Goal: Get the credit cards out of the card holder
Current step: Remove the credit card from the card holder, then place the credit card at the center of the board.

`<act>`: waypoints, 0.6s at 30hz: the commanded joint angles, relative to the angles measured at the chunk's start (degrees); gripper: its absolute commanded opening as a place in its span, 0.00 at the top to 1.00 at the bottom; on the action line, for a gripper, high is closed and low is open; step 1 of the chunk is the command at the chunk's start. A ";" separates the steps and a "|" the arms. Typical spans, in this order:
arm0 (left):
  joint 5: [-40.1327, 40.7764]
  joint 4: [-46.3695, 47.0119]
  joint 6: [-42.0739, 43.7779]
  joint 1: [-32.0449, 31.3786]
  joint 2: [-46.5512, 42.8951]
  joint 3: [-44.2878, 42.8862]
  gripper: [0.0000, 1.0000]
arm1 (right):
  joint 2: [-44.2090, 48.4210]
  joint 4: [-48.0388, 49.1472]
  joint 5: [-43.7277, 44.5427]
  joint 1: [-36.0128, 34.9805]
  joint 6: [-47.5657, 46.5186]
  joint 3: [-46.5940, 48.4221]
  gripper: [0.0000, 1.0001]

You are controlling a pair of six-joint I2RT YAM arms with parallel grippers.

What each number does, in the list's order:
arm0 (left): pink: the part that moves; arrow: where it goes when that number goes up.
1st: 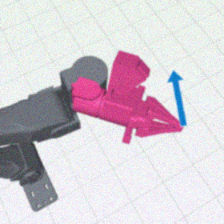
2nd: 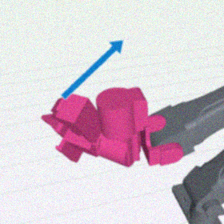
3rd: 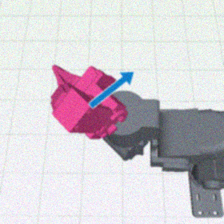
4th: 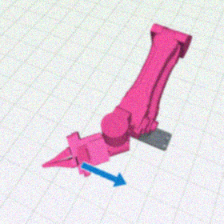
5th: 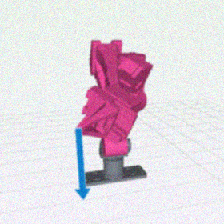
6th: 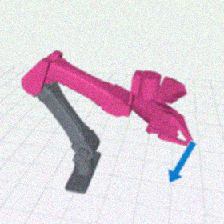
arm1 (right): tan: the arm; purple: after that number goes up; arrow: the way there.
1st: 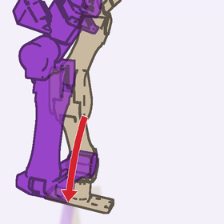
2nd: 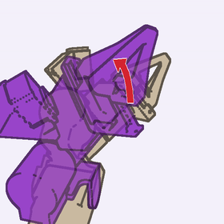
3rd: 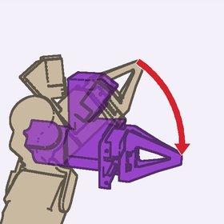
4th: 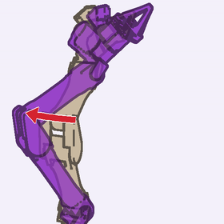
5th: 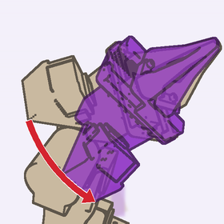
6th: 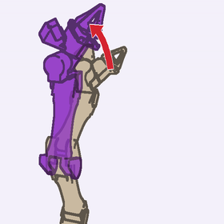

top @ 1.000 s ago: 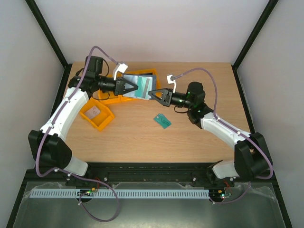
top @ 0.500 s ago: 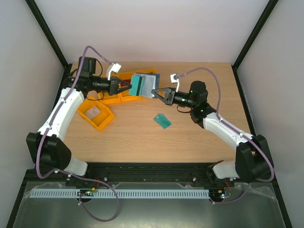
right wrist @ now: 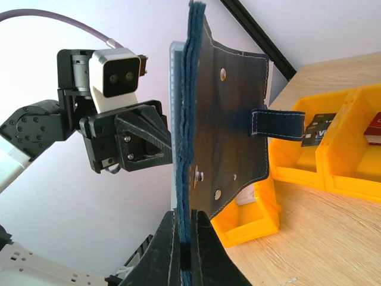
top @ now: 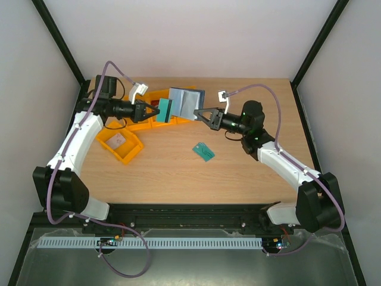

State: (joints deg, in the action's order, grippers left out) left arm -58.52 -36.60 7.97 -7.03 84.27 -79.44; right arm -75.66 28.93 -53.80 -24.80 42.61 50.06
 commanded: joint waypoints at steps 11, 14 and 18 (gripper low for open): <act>13.86 -12.18 16.09 0.71 -2.67 -4.45 0.98 | 2.88 0.27 0.26 2.66 -1.17 -0.40 0.98; 18.95 -13.07 17.73 0.59 -2.96 -4.33 0.98 | 3.22 -0.43 0.12 3.19 -2.03 -0.43 0.98; 23.98 -13.49 18.72 -0.38 -2.99 -3.87 0.98 | 3.32 -0.70 -0.71 3.81 -2.85 -0.71 0.98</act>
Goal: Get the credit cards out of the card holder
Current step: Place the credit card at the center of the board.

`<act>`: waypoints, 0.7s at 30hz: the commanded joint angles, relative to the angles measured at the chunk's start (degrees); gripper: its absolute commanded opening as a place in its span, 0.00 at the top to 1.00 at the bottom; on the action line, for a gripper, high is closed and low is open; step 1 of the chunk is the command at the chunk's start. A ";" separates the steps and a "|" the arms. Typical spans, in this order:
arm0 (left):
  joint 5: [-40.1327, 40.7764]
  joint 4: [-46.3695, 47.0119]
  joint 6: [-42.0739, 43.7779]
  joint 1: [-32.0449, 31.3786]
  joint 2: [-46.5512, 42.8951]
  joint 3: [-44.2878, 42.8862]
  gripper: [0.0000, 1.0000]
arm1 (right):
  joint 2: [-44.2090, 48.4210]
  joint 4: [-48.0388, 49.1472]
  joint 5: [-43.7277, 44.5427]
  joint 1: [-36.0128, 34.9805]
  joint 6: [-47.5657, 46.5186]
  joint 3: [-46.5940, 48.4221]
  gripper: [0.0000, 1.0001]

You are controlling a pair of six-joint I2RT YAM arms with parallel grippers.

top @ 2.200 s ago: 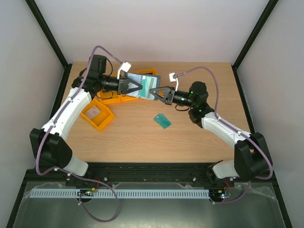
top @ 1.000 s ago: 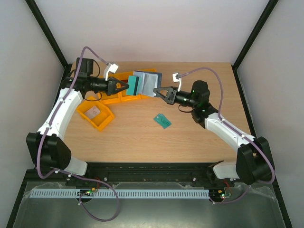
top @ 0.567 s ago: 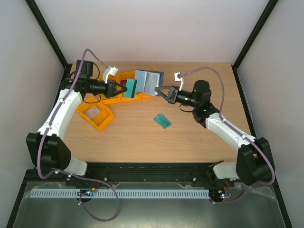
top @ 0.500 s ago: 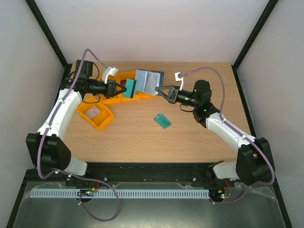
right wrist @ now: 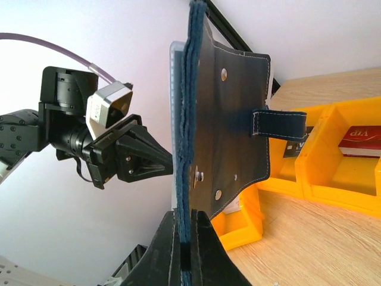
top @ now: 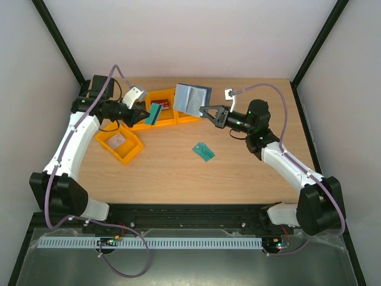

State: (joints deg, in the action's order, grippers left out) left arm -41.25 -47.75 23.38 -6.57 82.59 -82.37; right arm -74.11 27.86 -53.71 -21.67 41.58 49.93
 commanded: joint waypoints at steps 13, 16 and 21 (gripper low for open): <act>30.91 1.45 7.83 -22.39 4.88 0.29 0.98 | 3.72 -3.64 -1.72 8.64 -2.45 -1.60 0.98; 36.98 4.13 13.02 -30.86 8.83 -1.67 0.98 | 4.32 -6.63 -1.58 13.03 -2.47 -0.73 0.98; 47.74 12.95 25.39 -40.06 13.94 -0.64 0.98 | 6.53 -9.45 -1.82 17.01 -2.77 -0.66 0.98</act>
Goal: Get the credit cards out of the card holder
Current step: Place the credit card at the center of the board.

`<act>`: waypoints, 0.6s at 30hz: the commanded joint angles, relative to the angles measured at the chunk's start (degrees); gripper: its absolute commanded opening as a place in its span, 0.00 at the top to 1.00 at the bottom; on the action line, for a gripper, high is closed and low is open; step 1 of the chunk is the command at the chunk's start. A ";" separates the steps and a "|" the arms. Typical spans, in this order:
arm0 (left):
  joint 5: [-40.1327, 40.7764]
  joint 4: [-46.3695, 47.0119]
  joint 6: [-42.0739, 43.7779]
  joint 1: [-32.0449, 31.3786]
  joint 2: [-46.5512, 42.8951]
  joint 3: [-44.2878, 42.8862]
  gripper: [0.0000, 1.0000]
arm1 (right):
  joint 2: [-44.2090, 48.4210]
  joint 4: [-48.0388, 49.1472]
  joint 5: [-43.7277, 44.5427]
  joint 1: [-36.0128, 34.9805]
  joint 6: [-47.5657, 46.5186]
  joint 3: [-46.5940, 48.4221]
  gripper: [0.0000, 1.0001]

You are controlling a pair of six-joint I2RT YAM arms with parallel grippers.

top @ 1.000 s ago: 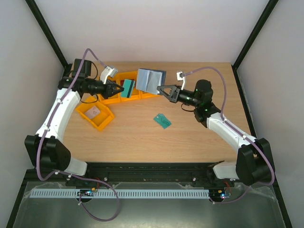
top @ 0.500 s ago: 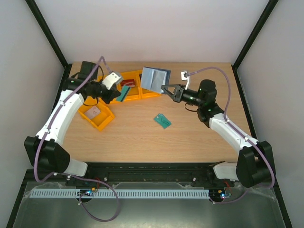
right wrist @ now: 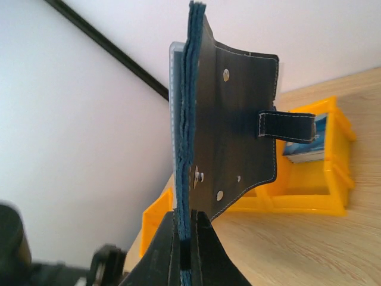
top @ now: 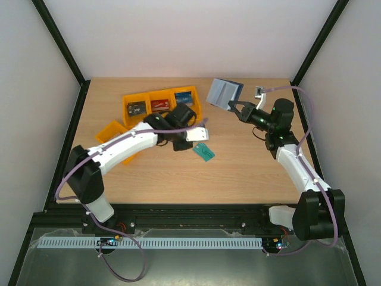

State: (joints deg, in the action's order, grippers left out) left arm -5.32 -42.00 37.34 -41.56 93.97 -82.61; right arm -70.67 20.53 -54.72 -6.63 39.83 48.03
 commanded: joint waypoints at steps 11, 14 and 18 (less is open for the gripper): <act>18.98 42.86 41.10 -11.91 3.14 17.26 0.98 | 4.93 -6.17 -1.39 2.50 -1.14 2.14 0.98; 18.03 55.52 50.69 -11.81 3.37 26.41 0.98 | 5.17 -7.54 -0.67 2.50 -1.71 2.30 0.98; 13.64 75.90 62.08 -11.28 5.51 35.42 0.98 | 5.86 -8.06 -1.19 2.50 -1.64 2.18 0.98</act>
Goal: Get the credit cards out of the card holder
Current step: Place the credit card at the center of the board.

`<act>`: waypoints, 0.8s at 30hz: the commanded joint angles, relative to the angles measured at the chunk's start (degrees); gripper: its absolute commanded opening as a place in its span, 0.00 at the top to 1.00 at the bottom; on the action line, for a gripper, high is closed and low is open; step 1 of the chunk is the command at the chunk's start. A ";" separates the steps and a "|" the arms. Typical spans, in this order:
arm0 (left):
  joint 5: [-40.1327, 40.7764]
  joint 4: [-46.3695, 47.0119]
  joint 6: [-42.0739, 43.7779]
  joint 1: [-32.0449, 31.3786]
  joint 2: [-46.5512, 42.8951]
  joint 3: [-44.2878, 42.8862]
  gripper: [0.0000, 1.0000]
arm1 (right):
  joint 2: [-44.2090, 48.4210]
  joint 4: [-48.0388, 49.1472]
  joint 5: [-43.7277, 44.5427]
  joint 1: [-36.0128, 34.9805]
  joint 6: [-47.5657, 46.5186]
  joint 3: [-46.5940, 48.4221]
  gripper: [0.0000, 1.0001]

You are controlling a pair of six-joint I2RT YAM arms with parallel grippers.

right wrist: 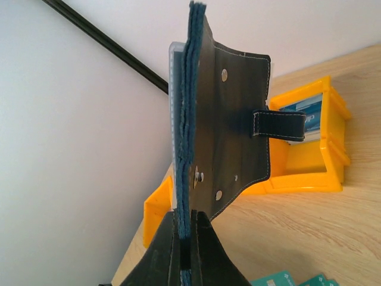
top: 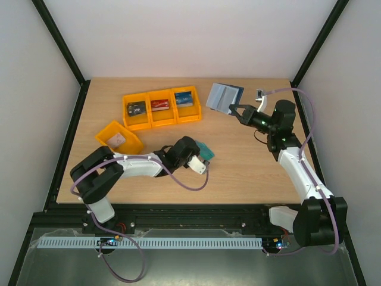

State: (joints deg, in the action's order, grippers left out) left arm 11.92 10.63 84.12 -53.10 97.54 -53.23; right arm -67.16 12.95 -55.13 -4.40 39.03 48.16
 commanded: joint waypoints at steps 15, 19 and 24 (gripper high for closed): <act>-8.27 28.25 19.09 2.65 7.85 8.88 0.98 | 5.28 -0.34 -1.79 0.27 -0.64 -0.19 0.98; -7.61 27.77 18.68 3.07 9.55 8.12 0.98 | 5.37 -0.09 -1.88 0.27 -0.53 0.00 0.98; -7.83 28.42 20.24 2.92 9.73 9.83 0.52 | 5.43 0.32 -2.10 0.27 -0.27 -0.01 0.98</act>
State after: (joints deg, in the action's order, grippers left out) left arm 5.63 37.08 102.98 -50.09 106.72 -44.99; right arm -63.20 10.59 -55.72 -4.40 38.44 48.10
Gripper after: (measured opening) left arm 0.184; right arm 0.018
